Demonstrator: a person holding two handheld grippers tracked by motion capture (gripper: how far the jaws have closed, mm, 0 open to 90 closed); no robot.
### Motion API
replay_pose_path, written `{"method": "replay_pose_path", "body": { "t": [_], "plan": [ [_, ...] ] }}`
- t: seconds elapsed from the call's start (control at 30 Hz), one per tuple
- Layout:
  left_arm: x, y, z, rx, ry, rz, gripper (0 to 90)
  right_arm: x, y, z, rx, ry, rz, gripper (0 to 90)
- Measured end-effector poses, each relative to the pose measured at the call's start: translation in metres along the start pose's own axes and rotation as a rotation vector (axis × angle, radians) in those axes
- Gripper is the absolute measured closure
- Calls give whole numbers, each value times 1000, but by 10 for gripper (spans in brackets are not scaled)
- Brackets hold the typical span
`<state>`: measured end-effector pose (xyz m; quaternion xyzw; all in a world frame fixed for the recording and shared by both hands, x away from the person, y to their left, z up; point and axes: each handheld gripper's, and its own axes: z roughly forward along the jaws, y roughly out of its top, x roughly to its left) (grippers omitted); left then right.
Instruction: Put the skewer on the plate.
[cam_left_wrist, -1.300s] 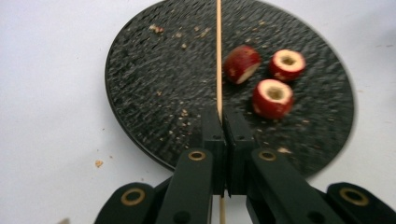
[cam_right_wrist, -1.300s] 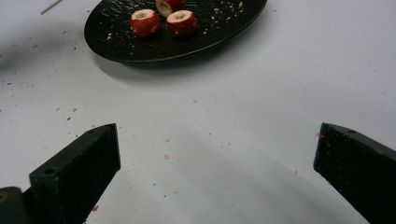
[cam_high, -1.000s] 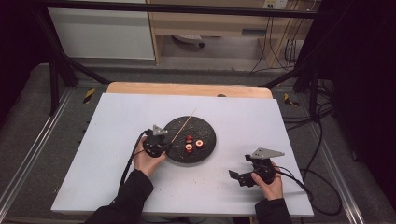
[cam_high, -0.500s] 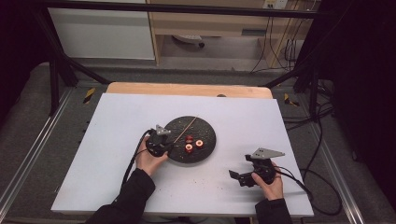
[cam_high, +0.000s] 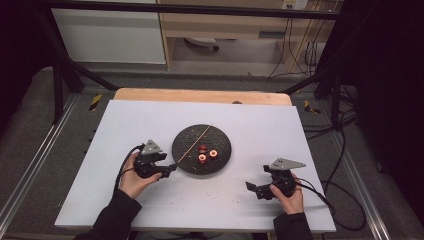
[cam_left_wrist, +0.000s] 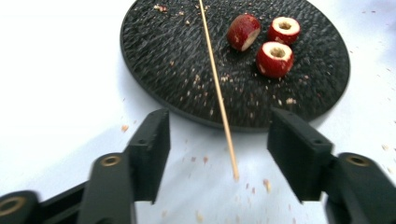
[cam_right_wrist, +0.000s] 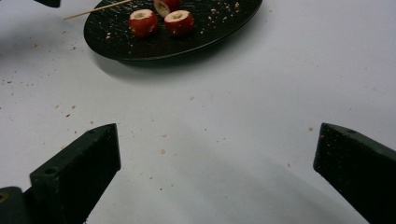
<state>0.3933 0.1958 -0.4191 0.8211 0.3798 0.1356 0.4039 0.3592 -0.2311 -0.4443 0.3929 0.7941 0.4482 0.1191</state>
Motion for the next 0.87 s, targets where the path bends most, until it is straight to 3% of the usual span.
{"method": "replay_pose_path", "body": {
  "t": [0.27, 0.47, 0.57, 0.67, 0.87],
  "plan": [
    [14, -29, -24, -38, -3, -10, 175, 0, -1, 1, 9, -3, 1, 15],
    [22, -52, -35, -48, 25, -9, 97, 0, -1, 0, 8, -6, 2, 13],
    [23, -62, -39, -52, 25, -10, 83, -1, -1, 0, 8, -5, 2, 13],
    [23, -69, -41, -47, 21, 19, 70, -1, -2, 0, 8, -5, 5, 13],
    [20, -72, -42, -48, -2, 20, 66, -1, -1, -1, 4, -4, 3, 13]
  ]
}}
